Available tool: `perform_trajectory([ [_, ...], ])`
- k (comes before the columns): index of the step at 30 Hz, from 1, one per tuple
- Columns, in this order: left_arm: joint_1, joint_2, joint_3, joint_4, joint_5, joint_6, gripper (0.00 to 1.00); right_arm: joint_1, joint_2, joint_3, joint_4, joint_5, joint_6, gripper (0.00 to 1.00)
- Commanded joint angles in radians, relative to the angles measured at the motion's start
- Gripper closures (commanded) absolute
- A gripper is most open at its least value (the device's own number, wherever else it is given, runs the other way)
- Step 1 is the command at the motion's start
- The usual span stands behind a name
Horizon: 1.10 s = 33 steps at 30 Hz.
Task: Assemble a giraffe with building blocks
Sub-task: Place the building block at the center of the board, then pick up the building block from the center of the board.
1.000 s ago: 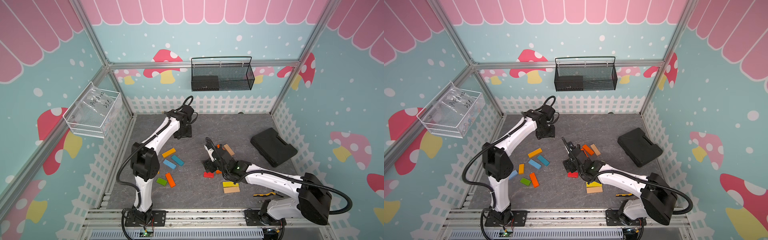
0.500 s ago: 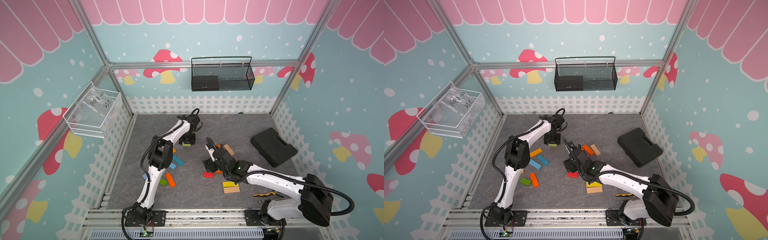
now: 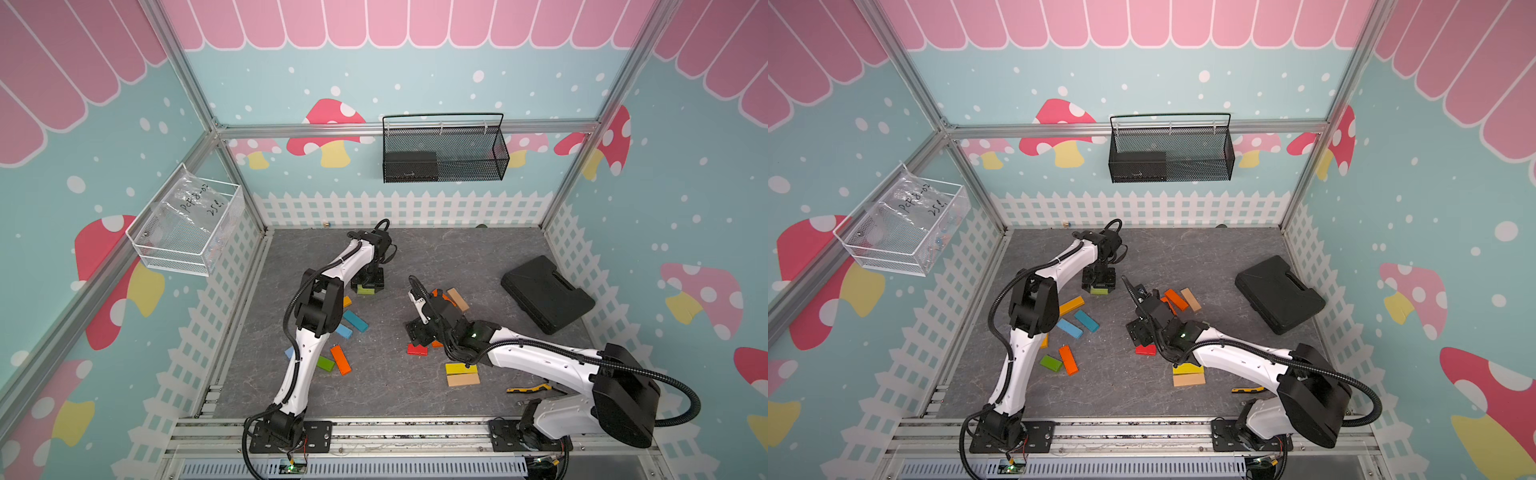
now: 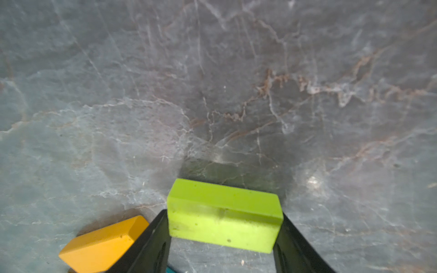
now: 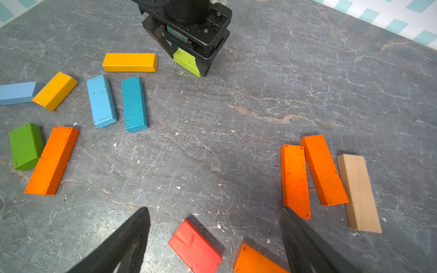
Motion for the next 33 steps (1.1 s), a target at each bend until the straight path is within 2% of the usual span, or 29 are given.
perform_trajectory([
  [1, 0.007, -0.011, -0.039, -0.001, -0.018, 0.003, 0.29, 0.007, 0.008, 0.032, -0.009, 0.011, 0.011, 0.12],
  [4, 0.009, -0.033, -0.053, -0.001, -0.018, -0.005, 0.22, 0.007, 0.010, 0.038, -0.015, 0.014, 0.011, 0.12],
  [12, 0.009, -0.139, -0.025, -0.003, 0.025, 0.015, 0.14, 0.007, 0.020, 0.073, -0.055, 0.039, 0.000, 0.11],
  [14, 0.009, -0.212, -0.012, -0.002, 0.021, 0.017, 0.08, 0.007, 0.025, 0.094, -0.065, 0.044, -0.010, 0.11],
  [18, 0.003, -0.413, -0.030, 0.005, -0.043, 0.006, 0.05, 0.016, 0.074, 0.158, -0.084, 0.057, -0.025, 0.11],
  [21, 0.014, -0.607, -0.142, 0.043, -0.108, -0.039, 0.05, 0.036, 0.175, 0.255, -0.112, 0.063, -0.040, 0.12],
  [25, 0.063, -0.884, -0.410, 0.138, -0.135, -0.135, 0.06, 0.063, 0.399, 0.507, -0.224, 0.078, -0.057, 0.15],
  [29, 0.155, -1.134, -0.658, 0.229, -0.076, -0.206, 0.08, 0.074, 0.646, 0.790, -0.370, 0.072, -0.058, 0.18],
  [33, 0.225, -1.271, -0.754, 0.241, -0.032, -0.212, 0.08, 0.076, 0.830, 1.023, -0.476, 0.033, -0.064, 0.23],
])
